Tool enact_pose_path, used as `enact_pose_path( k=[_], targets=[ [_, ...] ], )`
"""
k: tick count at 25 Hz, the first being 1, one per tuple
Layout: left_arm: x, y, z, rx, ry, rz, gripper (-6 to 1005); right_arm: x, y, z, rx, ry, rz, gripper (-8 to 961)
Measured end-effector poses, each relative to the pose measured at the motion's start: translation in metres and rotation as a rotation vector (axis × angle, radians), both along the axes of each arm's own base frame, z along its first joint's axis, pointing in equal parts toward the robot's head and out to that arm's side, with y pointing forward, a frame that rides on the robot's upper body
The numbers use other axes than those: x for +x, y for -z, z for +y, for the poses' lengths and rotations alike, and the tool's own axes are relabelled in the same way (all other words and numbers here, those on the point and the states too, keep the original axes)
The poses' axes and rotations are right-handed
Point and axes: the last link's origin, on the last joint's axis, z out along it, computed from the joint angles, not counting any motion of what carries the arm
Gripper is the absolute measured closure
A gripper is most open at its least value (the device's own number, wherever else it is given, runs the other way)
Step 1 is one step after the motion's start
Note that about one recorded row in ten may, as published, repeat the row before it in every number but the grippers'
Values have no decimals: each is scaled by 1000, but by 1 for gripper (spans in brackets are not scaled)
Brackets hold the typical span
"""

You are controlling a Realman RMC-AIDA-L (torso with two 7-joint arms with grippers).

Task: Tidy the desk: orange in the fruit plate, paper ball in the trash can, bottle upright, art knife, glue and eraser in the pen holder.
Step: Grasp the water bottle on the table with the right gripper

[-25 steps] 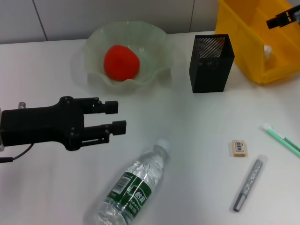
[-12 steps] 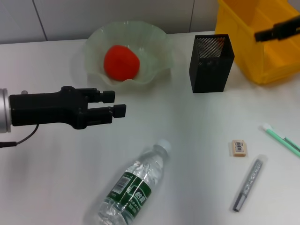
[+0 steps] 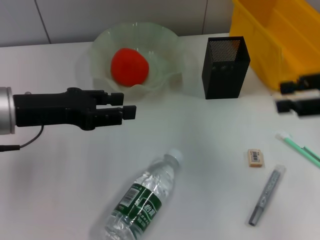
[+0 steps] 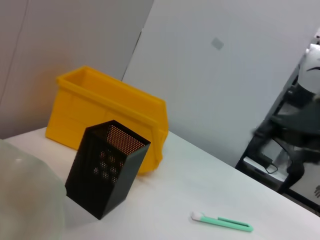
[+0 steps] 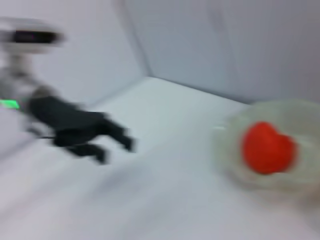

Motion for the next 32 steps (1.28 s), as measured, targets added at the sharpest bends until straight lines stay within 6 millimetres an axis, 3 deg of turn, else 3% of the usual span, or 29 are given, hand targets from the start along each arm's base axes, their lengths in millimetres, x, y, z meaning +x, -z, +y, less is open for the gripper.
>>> enact_pose_path(
  k=[6, 15, 22, 32],
  targets=[
    [14, 20, 2, -85, 9, 110, 418, 28, -17, -33, -94, -76, 140, 326],
    [40, 49, 16, -128, -10, 287, 416, 69, -28, -68, 38, -16, 110, 327],
    [56, 60, 25, -101, 4, 384, 420, 83, -29, -76, 69, 55, 76, 331],
    [75, 82, 14, -118, -21, 544, 415, 91, -32, -65, 117, 87, 20, 335]
  ],
)
